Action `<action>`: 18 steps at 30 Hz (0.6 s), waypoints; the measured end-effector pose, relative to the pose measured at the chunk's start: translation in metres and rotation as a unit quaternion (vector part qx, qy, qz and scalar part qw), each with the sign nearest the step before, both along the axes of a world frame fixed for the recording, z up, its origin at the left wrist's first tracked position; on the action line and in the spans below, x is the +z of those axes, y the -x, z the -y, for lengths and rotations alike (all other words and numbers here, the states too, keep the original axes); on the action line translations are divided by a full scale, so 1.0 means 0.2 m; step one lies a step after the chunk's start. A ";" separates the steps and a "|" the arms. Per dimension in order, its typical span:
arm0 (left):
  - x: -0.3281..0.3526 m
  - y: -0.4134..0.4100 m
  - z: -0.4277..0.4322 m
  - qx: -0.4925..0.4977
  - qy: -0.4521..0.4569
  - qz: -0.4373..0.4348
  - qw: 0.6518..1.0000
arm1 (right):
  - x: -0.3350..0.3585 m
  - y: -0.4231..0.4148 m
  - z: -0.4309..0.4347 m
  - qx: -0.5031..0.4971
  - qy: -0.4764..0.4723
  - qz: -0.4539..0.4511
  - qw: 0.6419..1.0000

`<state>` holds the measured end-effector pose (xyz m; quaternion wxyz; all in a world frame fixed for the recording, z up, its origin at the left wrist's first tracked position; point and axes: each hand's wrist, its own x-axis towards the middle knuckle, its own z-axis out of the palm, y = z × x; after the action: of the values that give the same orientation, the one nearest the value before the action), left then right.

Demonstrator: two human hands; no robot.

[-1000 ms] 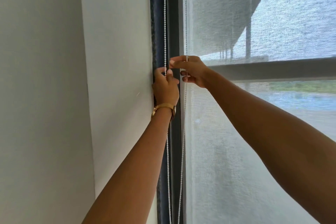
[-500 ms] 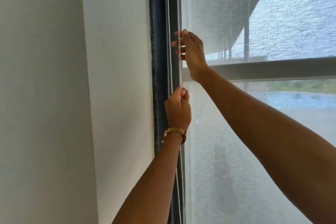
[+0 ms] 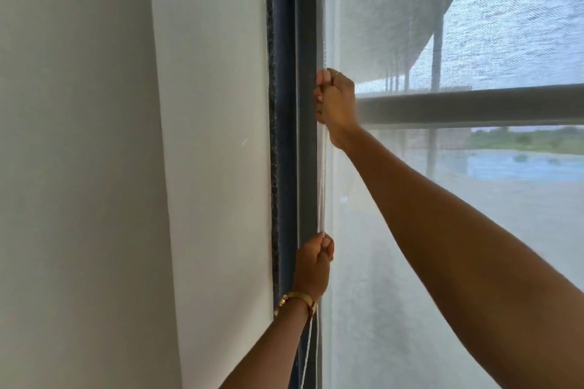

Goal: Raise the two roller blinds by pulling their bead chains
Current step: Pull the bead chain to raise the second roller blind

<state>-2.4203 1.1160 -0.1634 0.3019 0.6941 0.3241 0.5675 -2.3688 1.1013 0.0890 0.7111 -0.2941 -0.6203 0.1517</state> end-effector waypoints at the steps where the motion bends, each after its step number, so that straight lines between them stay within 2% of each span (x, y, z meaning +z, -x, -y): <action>1: -0.01 0.01 0.00 -0.028 0.016 -0.011 0.999 | -0.05 -0.01 -0.01 0.010 0.006 0.001 1.000; 3: 0.01 0.02 0.01 -0.060 0.040 0.001 0.997 | -0.15 -0.04 -0.03 0.024 0.021 -0.002 0.999; 5: 0.11 0.03 0.04 -0.052 0.039 0.073 0.995 | -0.25 -0.08 -0.07 0.005 0.036 -0.006 0.999; 7: 0.29 0.02 0.06 -0.030 0.000 0.160 0.987 | -0.37 -0.12 -0.10 -0.025 0.050 0.000 0.998; 9: 0.51 0.01 0.06 -0.022 -0.051 0.194 0.979 | -0.49 -0.14 -0.12 -0.043 0.058 0.005 0.997; 13: 0.92 0.02 0.01 -0.034 -0.095 0.173 0.980 | -0.70 -0.11 -0.16 -0.039 0.077 0.001 0.996; 16: 1.17 -0.01 -0.02 -0.030 -0.101 0.146 0.984 | -0.84 -0.03 -0.16 -0.032 0.090 0.005 0.995; 18: 1.31 -0.02 -0.02 -0.015 -0.087 0.160 0.983 | -0.95 0.01 -0.16 -0.028 0.096 0.005 0.995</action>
<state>-2.4155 1.1207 0.0982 0.2964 0.6228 0.2104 0.6928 -2.3714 1.1332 -0.1002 0.6807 -0.3790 -0.5976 0.1894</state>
